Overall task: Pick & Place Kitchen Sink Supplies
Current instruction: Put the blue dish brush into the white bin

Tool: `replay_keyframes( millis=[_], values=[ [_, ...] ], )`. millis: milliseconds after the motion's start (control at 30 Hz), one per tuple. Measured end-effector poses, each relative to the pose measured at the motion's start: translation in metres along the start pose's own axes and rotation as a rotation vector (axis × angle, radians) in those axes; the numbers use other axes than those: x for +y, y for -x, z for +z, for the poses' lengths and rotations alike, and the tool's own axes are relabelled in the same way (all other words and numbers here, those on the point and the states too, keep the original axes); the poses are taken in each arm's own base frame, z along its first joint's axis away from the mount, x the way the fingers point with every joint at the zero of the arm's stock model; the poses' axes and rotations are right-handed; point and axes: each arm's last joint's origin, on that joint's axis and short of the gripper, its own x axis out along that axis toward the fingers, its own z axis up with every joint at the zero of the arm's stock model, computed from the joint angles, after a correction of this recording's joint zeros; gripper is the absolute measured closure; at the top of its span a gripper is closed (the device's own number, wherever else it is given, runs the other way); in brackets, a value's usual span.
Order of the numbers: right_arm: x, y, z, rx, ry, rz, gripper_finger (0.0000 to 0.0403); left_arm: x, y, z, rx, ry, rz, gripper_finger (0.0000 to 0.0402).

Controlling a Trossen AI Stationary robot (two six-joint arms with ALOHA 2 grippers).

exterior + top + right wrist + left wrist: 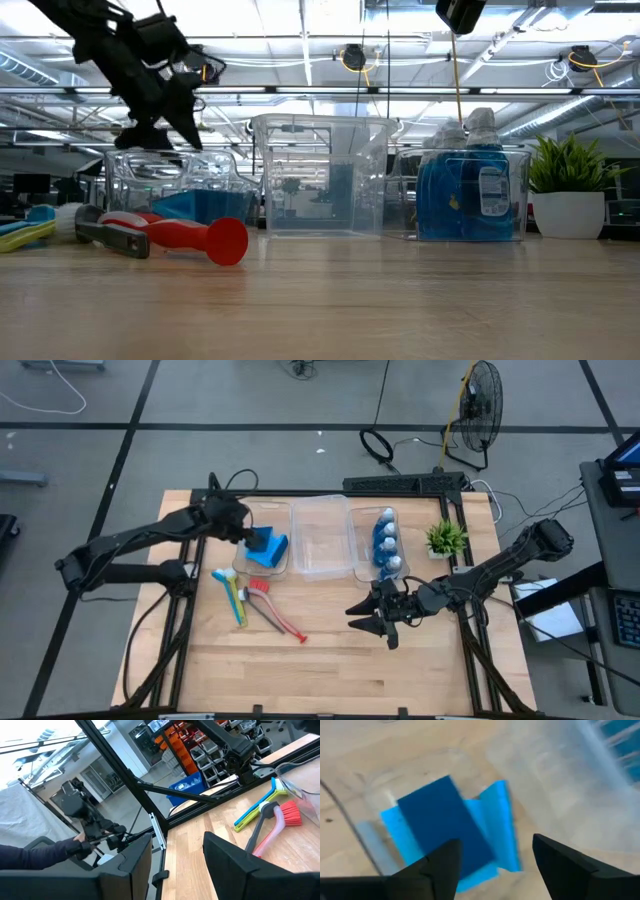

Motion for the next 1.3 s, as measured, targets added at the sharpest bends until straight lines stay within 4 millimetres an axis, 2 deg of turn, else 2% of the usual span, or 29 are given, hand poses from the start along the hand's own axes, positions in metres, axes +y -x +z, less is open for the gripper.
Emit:
replay_keyframes(
  millis=[233,433,733,1033,1300],
  values=[
    [0.000,0.000,0.000,0.000,0.000,0.000,0.0236,-0.018,0.023,-0.010,0.005,0.032,-0.200,0.0177],
    [0.000,0.000,0.000,0.000,0.000,0.000,0.0236,-0.035,0.036,-0.024,0.115,0.058,-0.388,0.0193],
    [0.000,0.000,0.000,0.001,0.003,0.000,0.0236,-0.064,0.045,-0.047,0.208,-0.054,-0.531,0.0234],
    [-0.001,0.000,-0.001,0.012,0.007,-0.006,0.0236,-0.089,0.047,-0.079,0.279,-0.050,-0.498,0.0259],
    [-0.001,0.000,-0.001,0.014,0.041,-0.007,0.0236,-0.103,0.047,-0.111,0.441,-0.096,-0.485,0.0261]
  ],
)
